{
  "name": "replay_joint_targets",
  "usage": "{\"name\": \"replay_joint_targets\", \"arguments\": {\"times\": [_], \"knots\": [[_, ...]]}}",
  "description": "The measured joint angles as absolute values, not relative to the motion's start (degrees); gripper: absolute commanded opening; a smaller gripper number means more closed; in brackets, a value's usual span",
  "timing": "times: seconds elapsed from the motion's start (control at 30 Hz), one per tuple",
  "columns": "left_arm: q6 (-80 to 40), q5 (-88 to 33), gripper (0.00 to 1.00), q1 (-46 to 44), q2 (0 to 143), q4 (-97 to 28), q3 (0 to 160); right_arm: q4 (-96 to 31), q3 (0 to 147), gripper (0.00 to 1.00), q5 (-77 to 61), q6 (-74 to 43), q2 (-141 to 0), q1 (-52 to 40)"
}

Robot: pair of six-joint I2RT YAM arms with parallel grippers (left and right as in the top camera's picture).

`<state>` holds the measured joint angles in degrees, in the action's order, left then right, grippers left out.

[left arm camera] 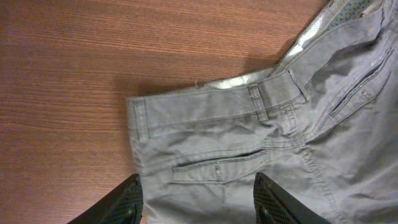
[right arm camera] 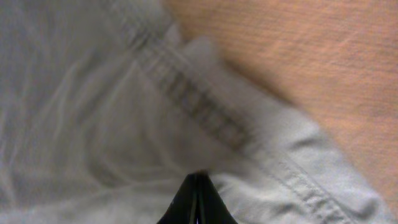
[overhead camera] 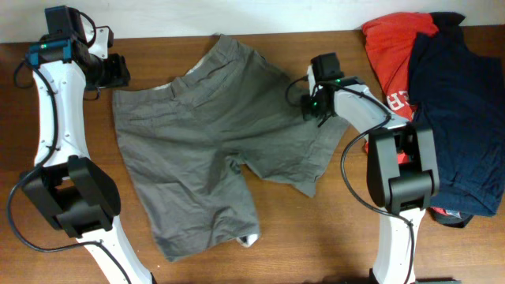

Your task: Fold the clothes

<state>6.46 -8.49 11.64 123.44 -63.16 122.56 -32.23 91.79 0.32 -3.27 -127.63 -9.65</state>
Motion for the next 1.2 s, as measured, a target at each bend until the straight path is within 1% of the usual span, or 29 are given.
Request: {"name": "replay_joint_targets", "arguments": {"times": [0.3,0.37,0.43,0.47,0.5,0.53,0.57,0.6,0.63,0.7,0.83,1.0,1.07,1.2], "knots": [[6.46,-7.88,0.57,11.62,123.44,-62.26,122.56,-15.97,92.29,0.04,1.3,-3.16,-131.59,-2.46],[6.46,-7.86,0.58,11.46,123.44,-61.89,122.56,-15.11,93.3,0.04,1.28,-3.01,-132.46,-0.73],[6.52,-7.84,0.62,11.2,123.44,-61.28,122.56,-16.51,95.18,0.05,1.21,-2.46,-133.27,0.64],[6.7,-7.84,0.63,10.96,123.44,-61.06,122.56,-18.09,96.29,0.11,1.26,-2.2,-133.6,1.02],[6.79,-7.84,0.64,10.68,123.44,-60.75,122.56,-22.44,99.15,0.35,1.28,-1.5,-134.3,1.43],[7.2,-7.86,0.65,10.31,123.44,-60.47,122.56,-25.65,100.9,0.53,1.26,-1.28,-134.72,1.61],[7.79,-7.88,0.66,9.91,123.44,-60.18,122.56,-31.18,104.31,0.99,1.3,-0.4,-135.44,1.74],[8.27,-7.84,0.68,9.54,123.44,-59.94,122.56,-34.98,106.78,0.99,1.04,0.1,-136.18,1.83],[9.23,-7.84,0.69,8.99,123.44,-59.72,122.56,-42.19,111.07,0.99,0.64,0.69,-137.43,1.85],[12.29,-7.9,0.7,8.01,123.44,-58.85,122.56,-53.08,118.98,0.99,-0.58,1.39,-139.59,1.85],[22.09,-8.14,0.7,4.86,123.44,-57.34,122.56,-68.69,136.29,0.99,-2.96,2.09,-140.99,1.26],[30.96,-8.56,0.7,0.21,124.4,-54.13,122.58,-82.5,156.44,0.99,-4.6,2.22,-139.63,-1.74],[32.51,-8.71,0.7,-0.54,126.21,-54.15,122.65,-86.39,160.81,0.99,-4.62,2.22,-139.41,-3.4],[33.85,-8.73,0.7,-0.49,131.87,-55.44,122.63,-88.73,164.29,0.99,-4.71,2.26,-139.35,-6.2]]}}
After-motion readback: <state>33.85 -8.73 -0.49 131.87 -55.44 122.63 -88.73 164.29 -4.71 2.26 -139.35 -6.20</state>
